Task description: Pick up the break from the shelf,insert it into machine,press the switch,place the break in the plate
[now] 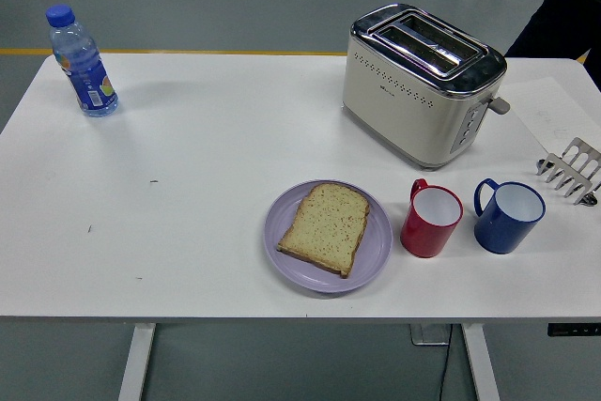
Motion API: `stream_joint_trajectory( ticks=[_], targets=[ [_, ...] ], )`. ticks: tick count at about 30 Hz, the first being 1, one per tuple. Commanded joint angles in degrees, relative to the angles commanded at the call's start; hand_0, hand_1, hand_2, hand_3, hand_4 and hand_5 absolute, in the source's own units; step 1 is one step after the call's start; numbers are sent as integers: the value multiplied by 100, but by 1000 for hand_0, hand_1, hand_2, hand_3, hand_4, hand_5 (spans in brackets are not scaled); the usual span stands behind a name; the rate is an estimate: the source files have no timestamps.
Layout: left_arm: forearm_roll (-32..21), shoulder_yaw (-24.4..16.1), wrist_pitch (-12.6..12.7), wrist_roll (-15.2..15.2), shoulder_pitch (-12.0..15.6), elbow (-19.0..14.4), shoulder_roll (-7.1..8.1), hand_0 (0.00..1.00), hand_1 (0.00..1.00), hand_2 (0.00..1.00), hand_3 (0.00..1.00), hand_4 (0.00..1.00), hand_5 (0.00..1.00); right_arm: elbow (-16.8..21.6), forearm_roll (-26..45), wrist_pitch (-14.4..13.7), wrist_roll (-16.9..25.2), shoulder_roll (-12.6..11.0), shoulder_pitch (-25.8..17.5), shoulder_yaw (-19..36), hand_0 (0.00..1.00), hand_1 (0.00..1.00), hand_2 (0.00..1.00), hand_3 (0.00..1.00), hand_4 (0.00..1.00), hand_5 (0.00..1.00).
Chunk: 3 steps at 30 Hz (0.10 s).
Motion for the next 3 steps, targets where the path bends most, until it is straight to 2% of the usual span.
stream_joint_trajectory(
  ticks=[3],
  targets=[
    [26, -9, -2, 7, 12, 0, 0, 696, 611, 724, 686, 523, 933, -3, 3, -1, -1, -10, -6, -12, 717, 680, 703, 644, 484, 268]
  ],
)
